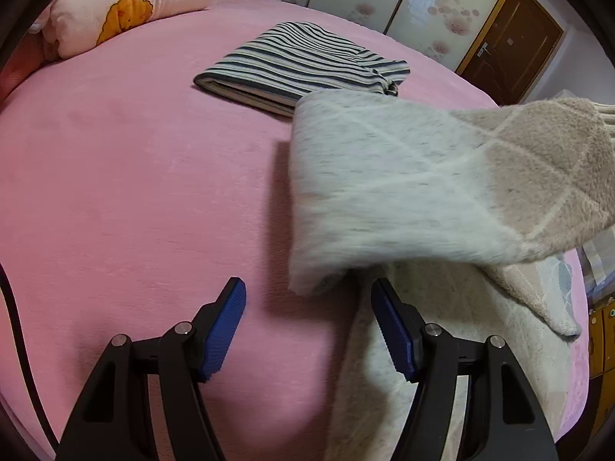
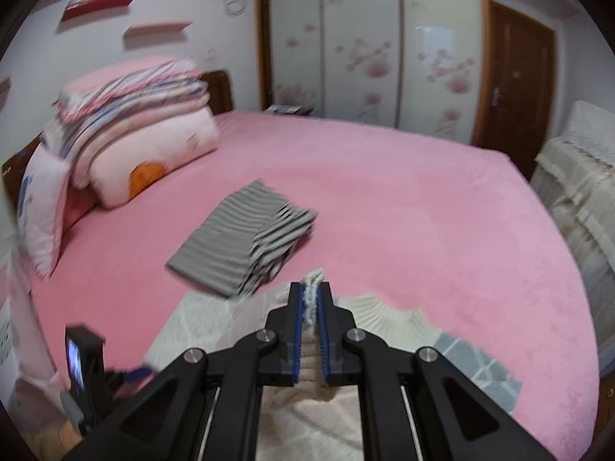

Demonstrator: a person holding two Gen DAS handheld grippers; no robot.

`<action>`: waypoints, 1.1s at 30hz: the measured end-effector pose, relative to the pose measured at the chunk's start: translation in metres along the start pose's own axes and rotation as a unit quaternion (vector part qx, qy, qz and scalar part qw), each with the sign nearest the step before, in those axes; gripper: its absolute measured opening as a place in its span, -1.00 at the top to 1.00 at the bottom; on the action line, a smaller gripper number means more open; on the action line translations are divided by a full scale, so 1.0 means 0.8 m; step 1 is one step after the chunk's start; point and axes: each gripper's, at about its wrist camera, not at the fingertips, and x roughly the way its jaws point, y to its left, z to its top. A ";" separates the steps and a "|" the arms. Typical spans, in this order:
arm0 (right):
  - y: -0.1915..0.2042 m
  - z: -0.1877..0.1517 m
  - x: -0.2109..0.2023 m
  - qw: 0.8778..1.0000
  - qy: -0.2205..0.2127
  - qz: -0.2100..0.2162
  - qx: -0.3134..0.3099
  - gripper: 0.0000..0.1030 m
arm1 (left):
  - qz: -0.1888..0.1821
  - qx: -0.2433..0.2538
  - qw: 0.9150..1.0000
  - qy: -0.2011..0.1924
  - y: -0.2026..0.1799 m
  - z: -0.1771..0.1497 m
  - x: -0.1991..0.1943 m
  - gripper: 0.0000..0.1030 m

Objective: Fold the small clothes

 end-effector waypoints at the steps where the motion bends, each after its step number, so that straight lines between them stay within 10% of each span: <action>1: -0.006 0.002 -0.001 1.000 -0.002 -0.005 0.006 0.87 | -0.002 -0.001 1.000 0.000 -0.002 0.001 0.002 -0.28; 15: -0.128 -0.044 -0.001 0.993 0.023 -0.085 0.074 0.87 | -0.009 0.029 0.999 0.013 -0.044 0.008 0.017 -0.04; 21: -0.179 -0.083 0.014 0.988 0.056 -0.092 0.115 0.91 | 0.008 0.050 0.998 0.027 -0.062 0.013 0.032 0.67; 33: -0.251 -0.177 0.071 0.962 0.155 -0.077 0.211 0.92 | 0.030 0.073 0.997 0.021 -0.071 0.004 0.030 0.72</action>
